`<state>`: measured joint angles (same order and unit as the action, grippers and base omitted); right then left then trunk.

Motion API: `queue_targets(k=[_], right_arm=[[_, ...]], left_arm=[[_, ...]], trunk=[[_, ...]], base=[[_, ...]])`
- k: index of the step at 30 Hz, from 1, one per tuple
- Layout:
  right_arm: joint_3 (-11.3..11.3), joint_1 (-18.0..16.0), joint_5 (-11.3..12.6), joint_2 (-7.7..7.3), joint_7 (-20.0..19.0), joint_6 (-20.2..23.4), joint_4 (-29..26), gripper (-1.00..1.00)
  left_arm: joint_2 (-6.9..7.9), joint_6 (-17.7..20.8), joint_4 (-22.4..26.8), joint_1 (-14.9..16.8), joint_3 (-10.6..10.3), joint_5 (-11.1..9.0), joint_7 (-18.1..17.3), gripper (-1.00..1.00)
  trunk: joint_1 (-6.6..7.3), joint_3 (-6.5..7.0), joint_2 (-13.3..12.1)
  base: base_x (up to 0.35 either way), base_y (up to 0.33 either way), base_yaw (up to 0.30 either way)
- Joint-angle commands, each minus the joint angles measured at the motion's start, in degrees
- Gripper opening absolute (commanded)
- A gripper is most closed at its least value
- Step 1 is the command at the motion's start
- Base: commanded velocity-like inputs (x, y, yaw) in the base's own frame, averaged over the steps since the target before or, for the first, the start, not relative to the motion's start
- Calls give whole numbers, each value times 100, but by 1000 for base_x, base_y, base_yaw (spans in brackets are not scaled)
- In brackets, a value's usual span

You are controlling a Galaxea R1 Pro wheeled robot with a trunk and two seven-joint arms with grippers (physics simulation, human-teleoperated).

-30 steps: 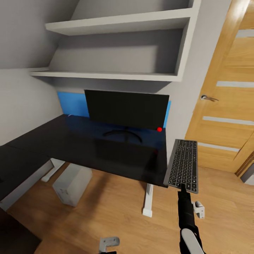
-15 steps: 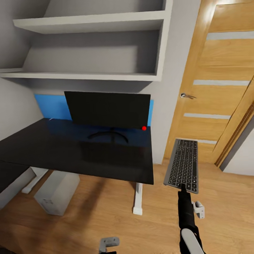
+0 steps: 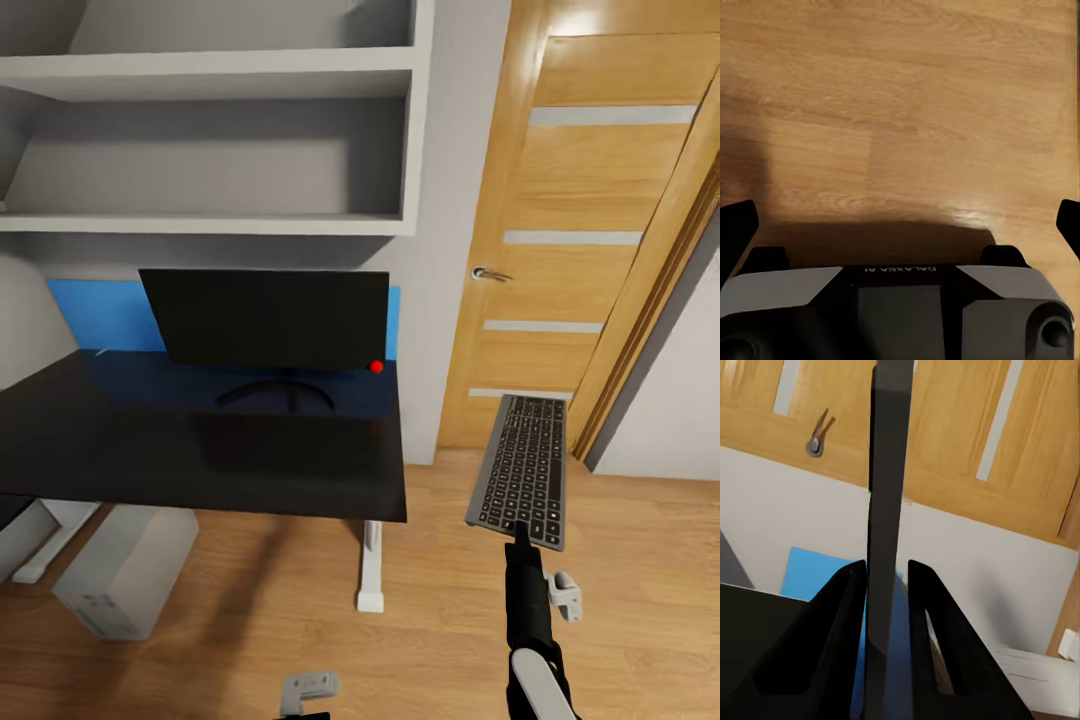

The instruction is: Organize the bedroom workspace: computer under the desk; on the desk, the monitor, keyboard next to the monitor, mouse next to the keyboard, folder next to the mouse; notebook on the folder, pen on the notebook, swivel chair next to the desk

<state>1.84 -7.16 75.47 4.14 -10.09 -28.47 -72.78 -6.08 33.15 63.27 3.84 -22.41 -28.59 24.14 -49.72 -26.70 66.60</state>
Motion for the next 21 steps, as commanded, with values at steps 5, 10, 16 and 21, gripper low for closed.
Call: queue_targets(k=[5, 10, 16, 21], right_arm=[[5, -5, 54, -7, -46, -35, 8, -100], [-5, -5, 60, -9, -46, -42, 19, -100], [-16, -5, 72, -11, -54, -45, 35, -100], [-22, -5, 79, -17, -55, -43, 35, -100]], left_arm=[[7, 7, 10, 3, -9, -60, 56, 100], [5, 7, 10, 3, -9, -59, 56, 100], [2, 7, 9, 3, -9, -65, 48, 100], [2, 9, 10, 3, -9, -68, 50, 100]], trunk=[[0, 33, 4], [0, 67, 4], [0, 81, 4], [0, 82, 4]], base=[[88, 53, -171], [240, 188, -183], [129, 183, -242], [0, 42, -263]])
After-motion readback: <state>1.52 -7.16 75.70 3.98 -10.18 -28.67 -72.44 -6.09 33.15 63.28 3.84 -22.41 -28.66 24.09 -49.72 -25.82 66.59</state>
